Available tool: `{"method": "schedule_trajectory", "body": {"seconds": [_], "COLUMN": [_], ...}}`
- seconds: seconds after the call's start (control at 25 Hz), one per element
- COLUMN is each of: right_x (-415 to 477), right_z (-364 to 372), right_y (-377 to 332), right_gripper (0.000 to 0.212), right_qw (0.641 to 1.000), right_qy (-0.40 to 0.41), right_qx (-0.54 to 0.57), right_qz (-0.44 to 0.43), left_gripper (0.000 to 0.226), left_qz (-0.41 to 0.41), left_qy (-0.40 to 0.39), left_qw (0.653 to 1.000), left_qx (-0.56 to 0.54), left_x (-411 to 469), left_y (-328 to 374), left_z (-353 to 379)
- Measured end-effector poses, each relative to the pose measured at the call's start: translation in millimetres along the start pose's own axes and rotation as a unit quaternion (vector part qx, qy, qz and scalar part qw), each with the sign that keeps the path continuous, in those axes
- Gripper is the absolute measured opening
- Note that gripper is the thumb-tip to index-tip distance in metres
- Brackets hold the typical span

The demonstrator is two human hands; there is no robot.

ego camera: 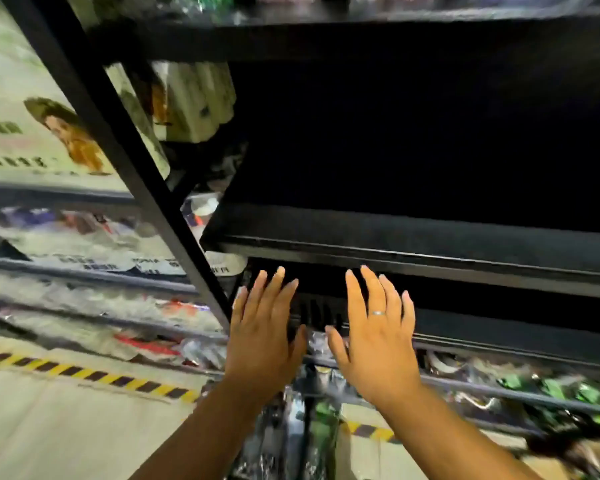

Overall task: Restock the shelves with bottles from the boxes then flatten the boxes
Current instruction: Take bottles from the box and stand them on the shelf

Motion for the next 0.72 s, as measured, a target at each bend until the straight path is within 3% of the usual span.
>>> {"method": "schedule_trajectory", "body": {"seconds": [0.2,0.36,0.56,0.72], "right_x": [-62,-126,-199,-250], "right_z": [109,202,320,404], "right_y": [-59,-102,-126,-135], "right_gripper": [0.084,0.088,0.088,0.089], "right_qw": [0.989,0.958,0.918,0.894], "right_qy": [-0.145,-0.282,-0.376,-0.415], "right_qx": [-0.001,0.018,0.029,0.058], "right_qz": [0.003,0.058,0.126,0.159], "left_gripper": [0.066,0.068,0.071,0.076], "left_qz": [-0.081,-0.133,-0.190,-0.285], "left_qy": [-0.135,-0.255,-0.357,-0.350], "left_qw": [0.987,0.957,0.914,0.892], "left_qx": [-0.028,-0.033,-0.033,-0.038], "left_x": [-110,-190,-257,-303], "left_y": [-87,-152,-220,-272], "left_z": [65,124,216,292]}}
Point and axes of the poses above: each hand's wrist, its own x-axis towards the middle knuckle, its own z-axis out of the palm, y = z × x, the point moved 3 cm from there along x, towards the middle knuckle, and after that the axes turned 5 degrees about -x, right-handed, at the moved point
